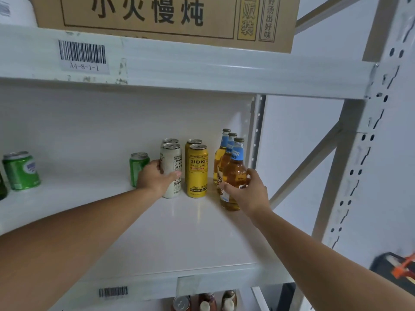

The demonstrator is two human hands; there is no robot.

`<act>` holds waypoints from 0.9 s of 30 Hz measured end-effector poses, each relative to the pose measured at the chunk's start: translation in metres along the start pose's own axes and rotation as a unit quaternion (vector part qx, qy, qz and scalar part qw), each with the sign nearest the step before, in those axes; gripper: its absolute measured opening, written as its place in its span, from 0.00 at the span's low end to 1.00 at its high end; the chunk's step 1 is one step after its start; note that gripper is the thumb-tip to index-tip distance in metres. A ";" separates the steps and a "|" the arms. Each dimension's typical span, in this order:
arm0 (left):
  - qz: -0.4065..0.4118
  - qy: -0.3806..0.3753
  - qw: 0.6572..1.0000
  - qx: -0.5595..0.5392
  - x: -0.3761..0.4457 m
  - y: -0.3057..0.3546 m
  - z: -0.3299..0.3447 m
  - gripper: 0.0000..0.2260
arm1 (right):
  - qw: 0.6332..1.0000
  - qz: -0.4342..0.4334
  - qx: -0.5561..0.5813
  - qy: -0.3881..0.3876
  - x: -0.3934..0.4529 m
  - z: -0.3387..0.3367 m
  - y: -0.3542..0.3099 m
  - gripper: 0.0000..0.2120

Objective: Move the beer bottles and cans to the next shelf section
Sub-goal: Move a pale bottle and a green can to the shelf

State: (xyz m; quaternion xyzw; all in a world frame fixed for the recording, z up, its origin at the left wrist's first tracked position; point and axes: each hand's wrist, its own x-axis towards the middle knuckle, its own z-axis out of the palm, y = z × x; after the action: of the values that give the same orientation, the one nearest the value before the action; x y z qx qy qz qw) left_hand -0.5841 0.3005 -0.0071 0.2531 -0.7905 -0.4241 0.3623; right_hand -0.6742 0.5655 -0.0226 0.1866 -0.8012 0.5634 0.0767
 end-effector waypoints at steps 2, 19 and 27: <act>0.002 -0.009 1.000 0.000 -0.002 -0.001 0.000 0.23 | 1.000 -0.001 -0.003 -0.005 0.001 0.000 0.002 0.42; -0.026 -0.030 0.997 0.072 -0.035 -0.004 -0.043 0.31 | 0.997 -0.002 0.016 -0.071 -0.007 -0.013 0.000 0.54; 0.022 -0.060 0.982 0.178 -0.073 0.004 -0.066 0.26 | 0.992 -0.105 -0.034 0.063 -0.042 -0.013 -0.010 0.44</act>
State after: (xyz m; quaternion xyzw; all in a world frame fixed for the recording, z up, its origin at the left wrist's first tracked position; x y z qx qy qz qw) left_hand -0.4877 0.3221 -0.0050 0.2699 -0.8790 -0.2835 0.2723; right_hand -0.6331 0.5839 -0.0228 0.2313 -0.7893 0.5355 0.1918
